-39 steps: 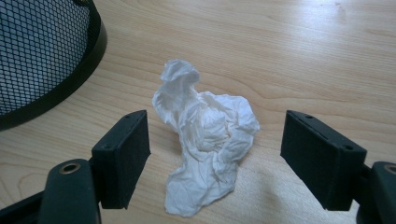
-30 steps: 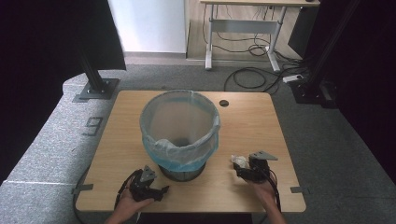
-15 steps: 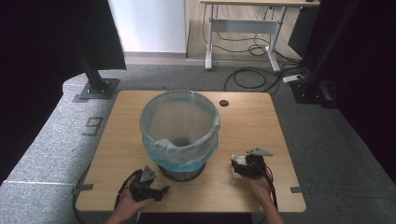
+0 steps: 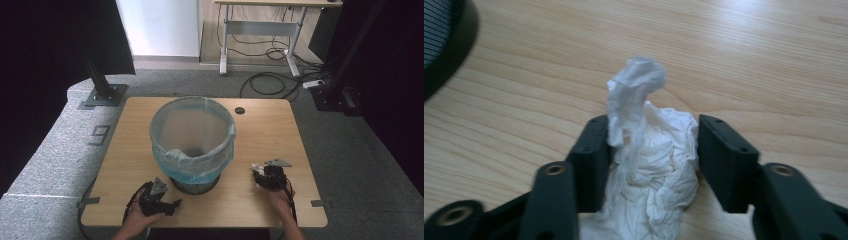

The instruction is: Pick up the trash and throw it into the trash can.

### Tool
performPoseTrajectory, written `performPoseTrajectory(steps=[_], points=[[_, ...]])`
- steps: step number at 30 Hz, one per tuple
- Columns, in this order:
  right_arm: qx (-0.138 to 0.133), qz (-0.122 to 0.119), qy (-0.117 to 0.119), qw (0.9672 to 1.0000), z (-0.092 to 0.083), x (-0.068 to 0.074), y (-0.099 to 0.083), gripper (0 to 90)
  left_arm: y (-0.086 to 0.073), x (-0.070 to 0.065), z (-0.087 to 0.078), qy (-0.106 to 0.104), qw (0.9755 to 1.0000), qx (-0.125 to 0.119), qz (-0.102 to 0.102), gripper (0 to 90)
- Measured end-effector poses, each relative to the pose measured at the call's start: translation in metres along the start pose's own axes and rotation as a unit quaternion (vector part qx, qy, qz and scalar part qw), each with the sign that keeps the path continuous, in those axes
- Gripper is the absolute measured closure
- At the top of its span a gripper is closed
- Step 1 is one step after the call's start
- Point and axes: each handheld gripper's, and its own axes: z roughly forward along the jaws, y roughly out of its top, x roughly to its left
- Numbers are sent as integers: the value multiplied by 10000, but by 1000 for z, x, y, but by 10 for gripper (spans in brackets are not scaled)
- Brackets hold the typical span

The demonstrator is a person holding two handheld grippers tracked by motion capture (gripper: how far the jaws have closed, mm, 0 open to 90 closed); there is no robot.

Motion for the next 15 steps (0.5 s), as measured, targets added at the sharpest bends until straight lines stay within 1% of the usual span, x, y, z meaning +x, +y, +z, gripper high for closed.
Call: performPoseTrajectory(steps=[1, 2, 4, 5, 6, 7, 9, 12, 13, 15], points=[[0, 0, 0, 10000, 0, 0, 0, 544, 0, 0, 0, 0, 10000, 0, 0, 142], [-2, 6, 7, 10000, -1, -2, 0, 615, 0, 0, 0, 1, 10000, -1, 0, 142], [33, -34, 41, 10000, -2, -3, 0, 664, 0, 0, 0, -3, 10000, 2, 2, 142], [33, -34, 41, 10000, -2, -3, 0, 664, 0, 0, 0, -3, 10000, 2, 2, 142], [71, -64, 96, 9999, -2, -4, 0, 716, 0, 0, 0, -4, 10000, 3, 4, 142], [90, -78, 134, 9998, -3, -4, 1, 737, 0, 0, 0, -6, 10000, 4, 7, 142], [100, -88, 163, 9998, -3, -5, 1, 751, 0, 0, 0, -5, 10000, 3, 8, 142], [93, -53, 278, 9996, -6, -7, 3, 777, 0, -1, 0, -5, 10000, 3, 10, 142], [65, -52, 298, 9995, -7, -8, 3, 782, 0, -1, 0, -8, 10000, 4, 12, 142], [-59, 23, 383, 9992, -12, -10, 6, 791, 0, -1, 0, -10, 10000, 3, 12, 142]])
